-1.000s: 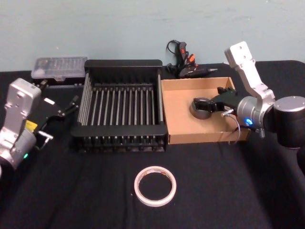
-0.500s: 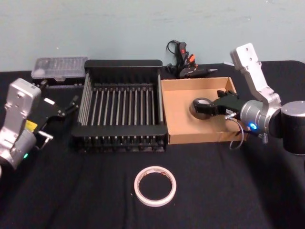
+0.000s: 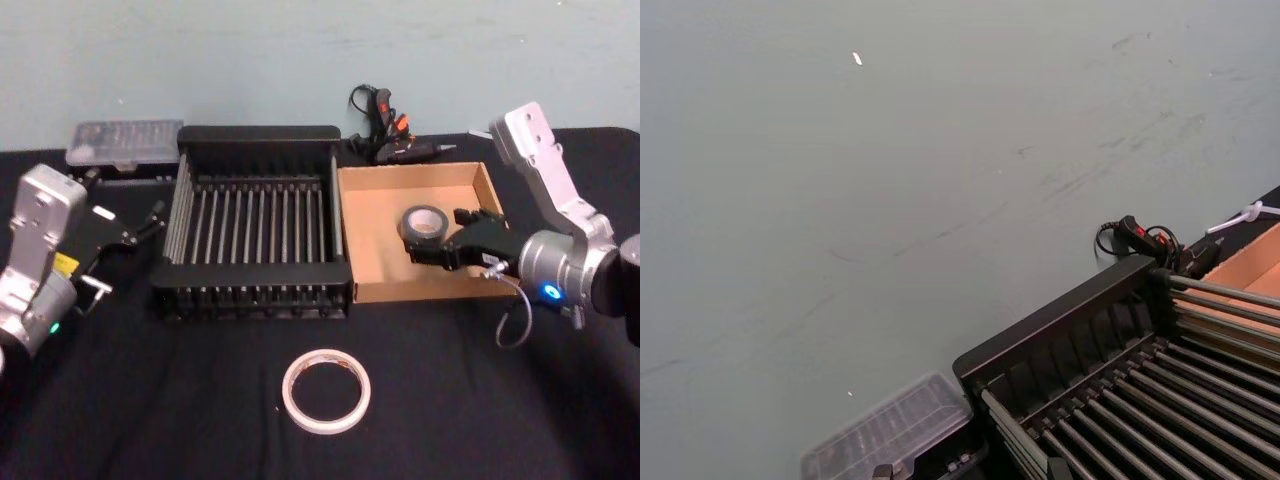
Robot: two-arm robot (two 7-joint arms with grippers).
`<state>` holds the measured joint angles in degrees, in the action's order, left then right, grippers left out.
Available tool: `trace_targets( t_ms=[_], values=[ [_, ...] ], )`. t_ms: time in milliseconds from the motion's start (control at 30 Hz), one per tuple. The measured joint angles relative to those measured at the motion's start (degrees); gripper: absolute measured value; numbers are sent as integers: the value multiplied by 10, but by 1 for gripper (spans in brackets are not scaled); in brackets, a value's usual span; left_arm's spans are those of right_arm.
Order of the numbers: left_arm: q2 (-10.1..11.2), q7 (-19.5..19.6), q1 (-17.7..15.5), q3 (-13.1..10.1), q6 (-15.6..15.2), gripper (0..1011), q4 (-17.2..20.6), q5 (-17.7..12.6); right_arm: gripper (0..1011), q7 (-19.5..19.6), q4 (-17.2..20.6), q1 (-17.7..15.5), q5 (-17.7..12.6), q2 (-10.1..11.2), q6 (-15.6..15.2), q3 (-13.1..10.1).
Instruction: Pick up the white tape and place it into the black box , Pick up the silver tape and place it into the brown box.
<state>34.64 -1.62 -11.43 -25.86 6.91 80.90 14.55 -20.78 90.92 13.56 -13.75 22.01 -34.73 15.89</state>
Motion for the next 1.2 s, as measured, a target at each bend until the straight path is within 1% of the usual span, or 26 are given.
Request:
trace_targets(
  t_ms=[67,100,200,433,633,667,833,933,1200],
  values=[
    [0,0,0,0,0,1001,0,0,1002,-1,13,-8,-1,6,-4,2],
    [0,0,0,0,0,1001,0,0,1002,-4,25,-15,-3,13,-8,3],
    [0,0,0,0,0,1001,0,0,1002,-7,41,-25,-7,21,-12,4],
    [0,0,0,0,0,1001,0,0,1002,-20,93,-60,-22,51,-29,14],
    [0,0,0,0,0,1001,0,0,1002,-20,117,-77,-27,63,-46,24],
    [0,0,0,0,0,1001,0,0,1002,-19,121,-80,-27,65,-50,29],
    [0,0,0,0,0,1001,0,0,1002,-16,125,-84,-27,67,-56,43],
    [0,0,0,0,0,1001,0,0,1002,-13,120,-82,-24,64,-56,54],
    [0,0,0,0,0,1001,0,0,1002,-11,103,-67,-3,50,-50,83]
  ],
)
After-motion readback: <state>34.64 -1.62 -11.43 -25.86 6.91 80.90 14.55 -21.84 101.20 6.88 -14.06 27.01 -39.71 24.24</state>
